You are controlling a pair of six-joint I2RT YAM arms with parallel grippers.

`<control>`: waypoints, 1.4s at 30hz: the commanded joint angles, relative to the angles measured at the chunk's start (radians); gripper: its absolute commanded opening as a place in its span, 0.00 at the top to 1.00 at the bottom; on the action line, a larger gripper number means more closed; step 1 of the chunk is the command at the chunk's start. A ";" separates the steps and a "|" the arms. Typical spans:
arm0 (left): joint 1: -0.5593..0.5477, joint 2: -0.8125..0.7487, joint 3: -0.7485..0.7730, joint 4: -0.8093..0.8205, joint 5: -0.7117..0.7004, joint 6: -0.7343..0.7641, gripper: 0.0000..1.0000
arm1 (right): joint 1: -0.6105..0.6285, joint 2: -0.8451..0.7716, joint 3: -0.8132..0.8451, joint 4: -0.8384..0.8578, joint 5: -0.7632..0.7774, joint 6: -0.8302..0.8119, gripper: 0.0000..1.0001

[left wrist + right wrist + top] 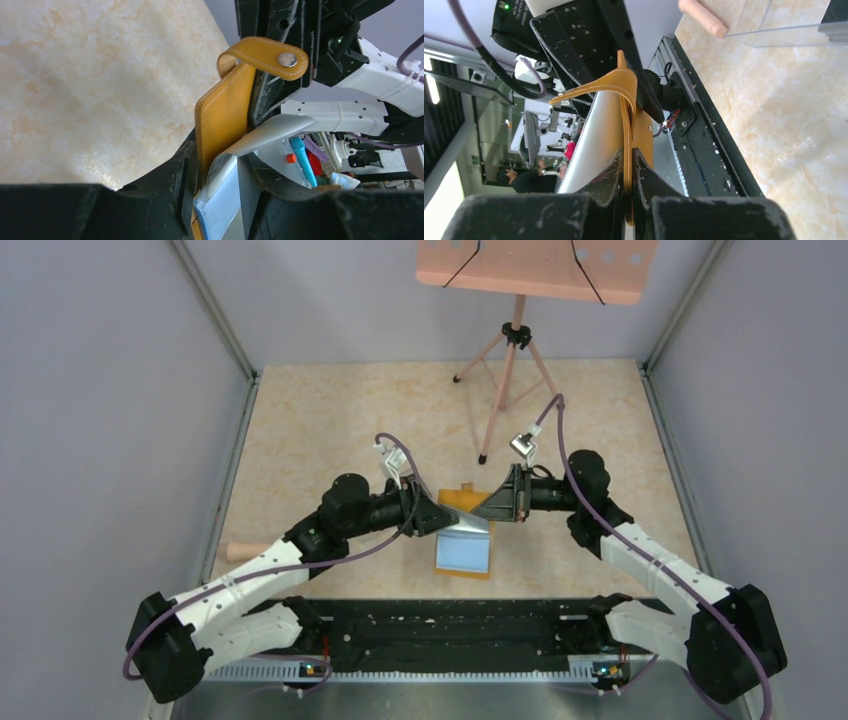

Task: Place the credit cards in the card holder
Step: Open the card holder.

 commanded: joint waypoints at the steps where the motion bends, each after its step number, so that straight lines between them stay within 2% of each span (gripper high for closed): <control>1: 0.000 0.001 0.032 0.098 0.006 0.010 0.66 | 0.006 -0.017 -0.029 0.068 -0.009 0.068 1.00; 6: 0.000 -0.021 0.012 0.129 -0.026 -0.013 0.98 | 0.005 -0.023 -0.082 0.072 0.005 0.088 1.00; 7: 0.001 -0.027 0.007 0.129 -0.032 -0.015 1.00 | 0.006 -0.024 -0.088 0.075 0.007 0.086 0.99; 8: 0.001 -0.031 0.003 0.129 -0.037 -0.018 1.00 | 0.006 -0.024 -0.089 0.072 0.008 0.081 0.97; 11: 0.001 -0.045 -0.009 0.120 -0.049 -0.027 1.00 | 0.006 -0.022 -0.075 0.030 0.022 0.044 0.79; 18: 0.010 -0.073 0.011 -0.069 -0.096 -0.023 1.00 | 0.000 -0.033 0.099 -0.422 0.148 -0.322 0.38; 20: 0.011 -0.076 0.018 -0.112 -0.093 -0.017 1.00 | -0.002 -0.033 0.135 -0.488 0.168 -0.397 0.29; 22: 0.011 -0.068 0.029 -0.146 -0.070 -0.013 1.00 | -0.002 -0.033 0.156 -0.515 0.161 -0.447 0.24; 26: 0.011 -0.019 0.076 -0.227 -0.019 0.003 1.00 | 0.003 -0.030 0.184 -0.560 0.125 -0.527 0.21; 29: 0.011 0.027 0.111 -0.258 0.030 0.019 1.00 | 0.052 -0.016 0.233 -0.653 0.169 -0.623 0.20; 33: 0.009 0.087 0.148 -0.227 0.149 0.022 1.00 | 0.159 0.036 0.313 -0.826 0.363 -0.749 0.19; 36: 0.000 0.114 0.166 -0.208 0.211 0.022 1.00 | 0.183 0.041 0.317 -0.847 0.440 -0.764 0.19; 40: -0.012 0.123 0.168 -0.163 0.295 0.024 1.00 | 0.185 0.044 0.325 -0.876 0.494 -0.798 0.18; 42: -0.015 0.116 0.167 -0.125 0.321 0.023 1.00 | 0.185 0.049 0.327 -0.886 0.470 -0.823 0.18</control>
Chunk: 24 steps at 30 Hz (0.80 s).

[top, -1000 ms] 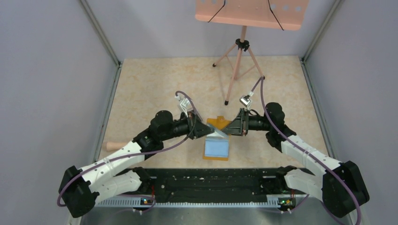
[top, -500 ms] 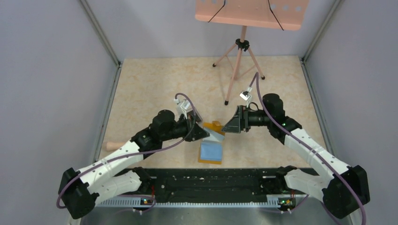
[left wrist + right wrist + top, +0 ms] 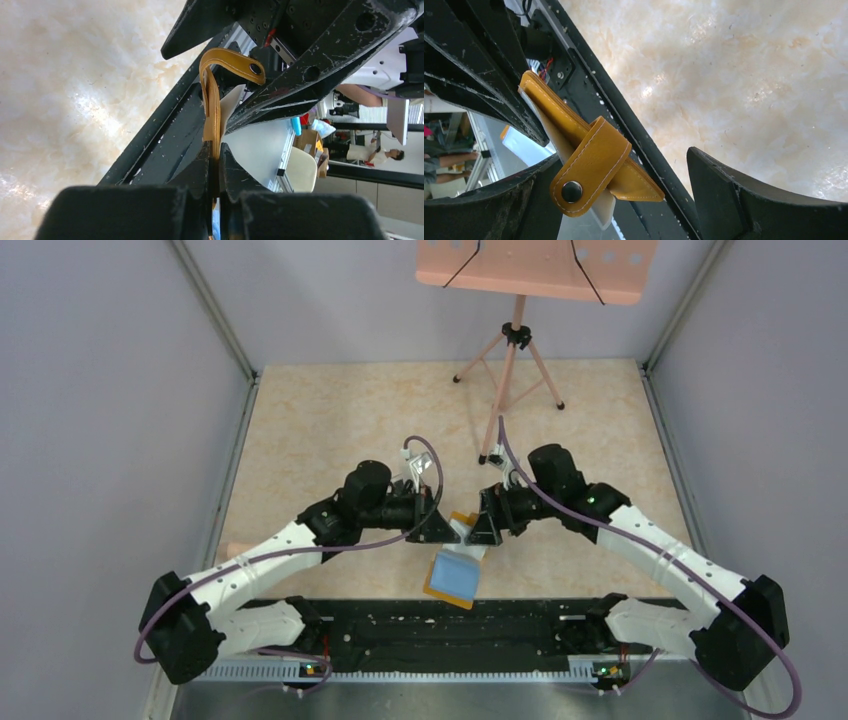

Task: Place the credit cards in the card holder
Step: Open the card holder.

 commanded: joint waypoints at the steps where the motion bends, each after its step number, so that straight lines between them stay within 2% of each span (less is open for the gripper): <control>1: -0.018 -0.019 0.039 0.138 0.147 0.009 1.00 | 0.008 0.006 0.058 -0.029 0.032 -0.097 0.17; 5: -0.023 -0.038 0.037 0.159 0.167 0.015 1.00 | 0.008 -0.006 0.024 0.056 -0.155 -0.083 0.20; 7: -0.023 -0.051 0.035 0.147 0.145 0.023 1.00 | 0.008 -0.023 -0.007 0.145 -0.275 -0.037 0.30; 9: -0.023 -0.060 0.030 0.131 0.118 0.030 1.00 | 0.008 -0.047 -0.047 0.253 -0.361 0.032 0.55; 11: -0.024 -0.072 0.024 0.105 0.082 0.039 1.00 | 0.008 -0.063 -0.079 0.327 -0.405 0.091 0.89; 12: -0.024 -0.077 0.025 0.083 0.056 0.051 1.00 | 0.007 -0.068 -0.084 0.339 -0.403 0.106 1.00; 13: -0.024 -0.083 0.027 0.043 0.021 0.062 0.94 | 0.008 -0.070 -0.086 0.340 -0.395 0.115 1.00; 17: -0.022 -0.125 0.011 -0.065 -0.103 0.092 0.51 | -0.017 -0.073 -0.078 0.326 -0.330 0.157 1.00; 18: -0.022 -0.134 -0.003 -0.070 -0.119 0.095 0.45 | -0.033 -0.076 -0.079 0.343 -0.328 0.186 1.00; 20: -0.022 -0.152 -0.036 -0.069 -0.129 0.092 0.40 | -0.071 -0.088 -0.084 0.388 -0.338 0.241 1.00; 24: -0.022 -0.177 -0.114 -0.002 -0.101 0.061 0.39 | -0.149 -0.105 -0.103 0.532 -0.412 0.377 1.00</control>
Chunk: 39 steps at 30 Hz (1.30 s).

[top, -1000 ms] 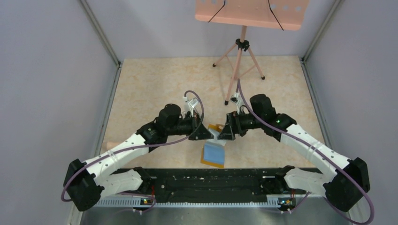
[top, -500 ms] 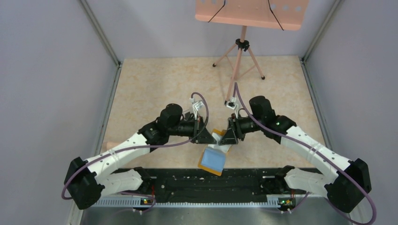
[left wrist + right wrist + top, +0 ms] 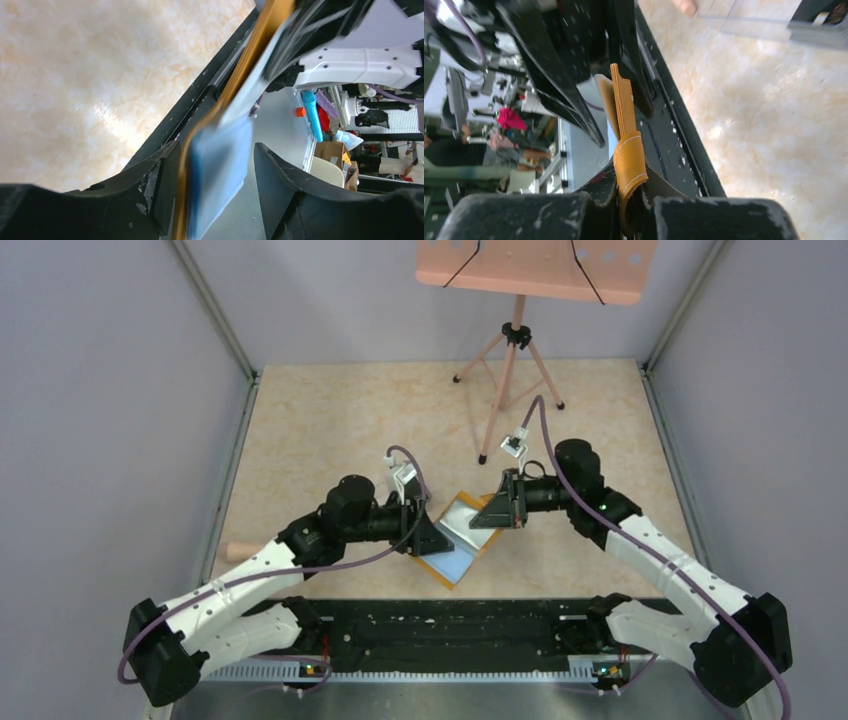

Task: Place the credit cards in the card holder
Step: Open the card holder, then place the card holder at the center of the board.

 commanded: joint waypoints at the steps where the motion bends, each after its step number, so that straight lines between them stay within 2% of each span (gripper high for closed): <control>1: -0.003 -0.027 -0.089 0.073 -0.009 -0.021 0.40 | -0.076 -0.040 -0.013 0.240 -0.097 0.184 1.00; 7: -0.003 -0.001 -0.121 0.087 -0.080 -0.020 0.49 | -0.079 -0.042 -0.020 0.365 -0.172 0.293 1.00; 13: -0.003 0.010 -0.097 0.091 -0.204 -0.026 0.51 | -0.080 -0.050 -0.022 0.279 -0.179 0.252 1.00; 20: -0.002 -0.007 -0.080 0.095 -0.270 -0.039 0.47 | -0.079 -0.060 -0.049 0.200 -0.108 0.227 1.00; 27: -0.002 -0.150 -0.110 0.041 -0.352 -0.050 0.42 | -0.081 -0.101 -0.051 0.042 0.138 0.193 1.00; 35: -0.004 -0.271 -0.138 -0.028 -0.408 -0.068 0.29 | -0.093 -0.118 -0.114 0.053 0.300 0.262 1.00; 39: -0.002 -0.269 -0.123 -0.075 -0.415 -0.077 0.27 | -0.123 -0.083 -0.199 0.153 0.312 0.308 1.00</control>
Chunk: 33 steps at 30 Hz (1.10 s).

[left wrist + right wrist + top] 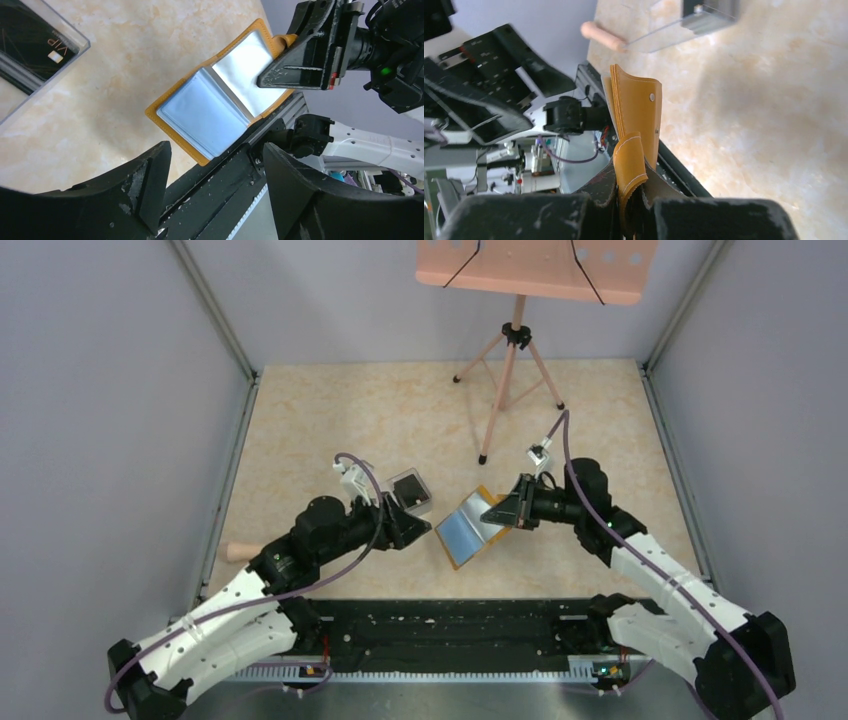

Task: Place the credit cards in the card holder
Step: Place the card holder at the center of the board.

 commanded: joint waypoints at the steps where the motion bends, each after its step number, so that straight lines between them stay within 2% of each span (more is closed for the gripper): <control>1: -0.002 0.007 0.013 -0.060 -0.028 -0.023 0.27 | -0.055 0.032 -0.081 0.137 0.029 0.080 1.00; 10: -0.001 0.075 0.040 -0.058 -0.019 -0.021 0.21 | -0.240 0.047 -0.236 0.341 0.002 0.164 1.00; 17: -0.002 0.198 0.088 -0.032 0.056 -0.007 0.20 | -0.252 0.094 -0.371 0.508 0.033 0.229 1.00; 21: -0.002 0.234 0.083 0.008 0.073 -0.026 0.21 | -0.251 0.071 -0.416 0.438 0.051 0.208 1.00; 27: -0.001 0.252 0.045 0.091 0.068 -0.073 0.21 | -0.252 -0.072 -0.442 0.182 0.145 0.120 1.00; 29: -0.001 0.260 0.026 0.122 0.068 -0.078 0.21 | -0.252 -0.105 -0.459 0.141 0.154 0.103 0.93; 33: -0.003 0.276 0.027 0.122 0.083 -0.080 0.21 | -0.252 -0.111 -0.464 0.091 0.151 0.070 0.71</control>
